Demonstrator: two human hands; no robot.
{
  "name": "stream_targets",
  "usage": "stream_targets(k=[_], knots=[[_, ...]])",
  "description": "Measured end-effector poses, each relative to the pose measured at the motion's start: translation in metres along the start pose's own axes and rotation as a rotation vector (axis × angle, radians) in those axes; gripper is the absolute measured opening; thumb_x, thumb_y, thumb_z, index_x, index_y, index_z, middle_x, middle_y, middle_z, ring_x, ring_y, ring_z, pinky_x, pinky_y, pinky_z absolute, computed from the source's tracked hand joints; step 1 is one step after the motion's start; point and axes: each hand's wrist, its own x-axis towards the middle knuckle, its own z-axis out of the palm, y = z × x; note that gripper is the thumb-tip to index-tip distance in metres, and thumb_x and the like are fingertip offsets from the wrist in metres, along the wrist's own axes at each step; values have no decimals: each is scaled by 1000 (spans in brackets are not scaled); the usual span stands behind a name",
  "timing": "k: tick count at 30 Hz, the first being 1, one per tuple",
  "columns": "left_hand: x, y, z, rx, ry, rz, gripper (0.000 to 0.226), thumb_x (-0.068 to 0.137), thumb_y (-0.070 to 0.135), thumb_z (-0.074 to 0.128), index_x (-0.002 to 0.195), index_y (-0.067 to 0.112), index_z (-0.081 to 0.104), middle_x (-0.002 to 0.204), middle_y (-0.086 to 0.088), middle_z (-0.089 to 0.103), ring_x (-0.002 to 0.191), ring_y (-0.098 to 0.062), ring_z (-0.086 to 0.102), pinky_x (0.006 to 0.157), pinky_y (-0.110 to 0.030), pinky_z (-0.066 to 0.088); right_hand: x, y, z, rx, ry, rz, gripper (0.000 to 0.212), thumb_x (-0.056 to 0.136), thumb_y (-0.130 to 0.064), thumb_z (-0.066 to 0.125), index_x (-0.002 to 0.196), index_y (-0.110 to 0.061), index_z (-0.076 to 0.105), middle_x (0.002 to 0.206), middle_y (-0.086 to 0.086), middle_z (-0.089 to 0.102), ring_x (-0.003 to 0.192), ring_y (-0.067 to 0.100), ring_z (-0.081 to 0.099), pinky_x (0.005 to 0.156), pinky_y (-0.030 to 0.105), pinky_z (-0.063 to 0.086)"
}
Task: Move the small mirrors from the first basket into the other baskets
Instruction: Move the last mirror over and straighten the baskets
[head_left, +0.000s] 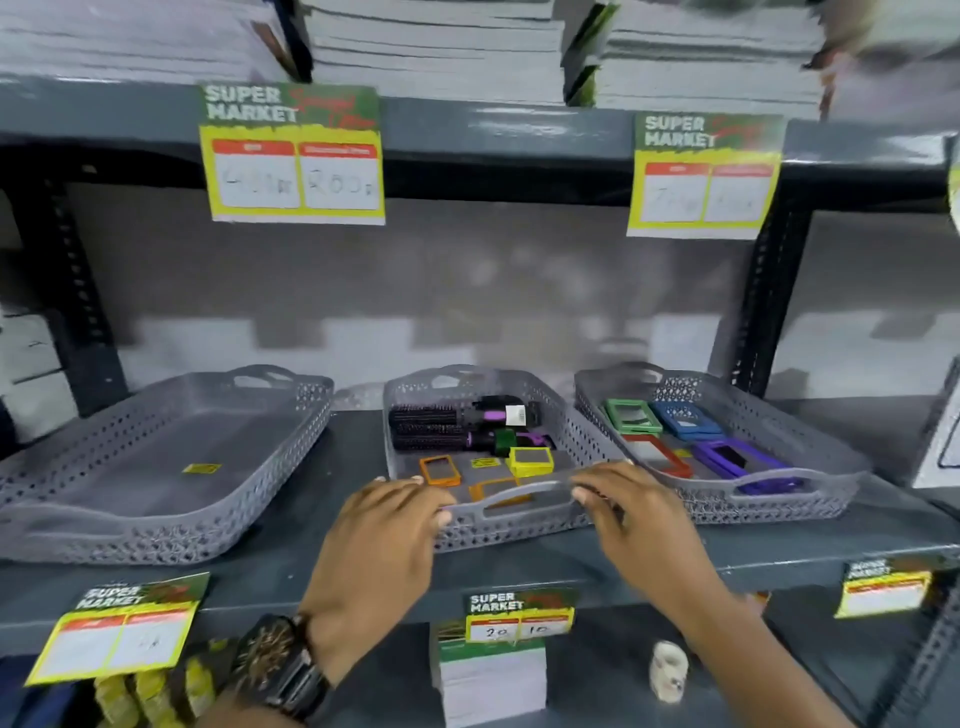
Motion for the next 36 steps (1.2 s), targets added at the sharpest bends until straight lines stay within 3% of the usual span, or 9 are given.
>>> stream_targets(k=[6,14,18,21,23,26,30,33,36], knots=[[-9,-3,-10,14,24,-99,13,97,15,55,99,23,64,99,5,71,103,-21,64,81,-40,52,-2,-17,7,82,38,-88,23,85,1,75,102,-14,79,95,-2,73,86,19,66,78,27,55],[-16,1,-12,-15,25,-185,12,98,22,49,101,30,58,104,11,64,99,-19,60,74,-41,53,-4,-16,15,138,38,-75,27,86,3,73,106,-14,78,98,-3,72,92,21,66,92,46,56],[-16,6,-9,-11,26,-205,17,100,20,50,110,23,63,111,5,66,117,-22,57,91,-45,50,-5,-17,9,135,17,-83,23,92,-10,70,113,-17,75,108,-4,71,110,17,61,100,30,48],[-12,23,-5,-28,83,-163,36,99,33,44,129,20,57,131,5,57,135,-19,42,111,-40,35,-10,-9,-9,144,18,-36,29,96,-28,65,124,-20,69,123,-12,63,124,-2,44,105,9,28],[-6,44,4,-67,113,-102,44,98,39,45,138,21,50,141,7,48,142,-14,32,116,-35,26,-15,2,-25,145,85,-31,31,94,-27,65,123,-19,68,123,-14,60,126,-1,44,107,6,27],[10,84,29,-112,117,47,45,99,39,47,141,21,45,146,5,44,144,-14,28,120,-30,18,-25,31,-54,83,217,-2,32,89,-15,70,121,-15,70,121,-12,60,123,0,48,108,10,31],[41,127,63,-146,93,188,47,99,37,49,142,16,46,148,-2,48,143,-19,33,118,-37,28,-34,74,-87,-20,276,116,32,89,-7,70,120,-10,71,121,-9,62,128,9,50,107,17,36],[66,150,84,-54,65,238,49,100,34,47,145,14,42,149,-5,48,143,-23,34,121,-36,21,-38,98,-104,-82,247,145,34,92,-4,67,125,-11,69,128,-1,66,135,16,48,112,27,36],[87,167,98,62,-12,233,47,100,24,47,145,11,43,148,-8,51,143,-29,34,120,-46,21,-39,114,-114,-154,168,147,37,94,-4,64,130,-15,67,133,2,64,137,22,47,116,35,32]])
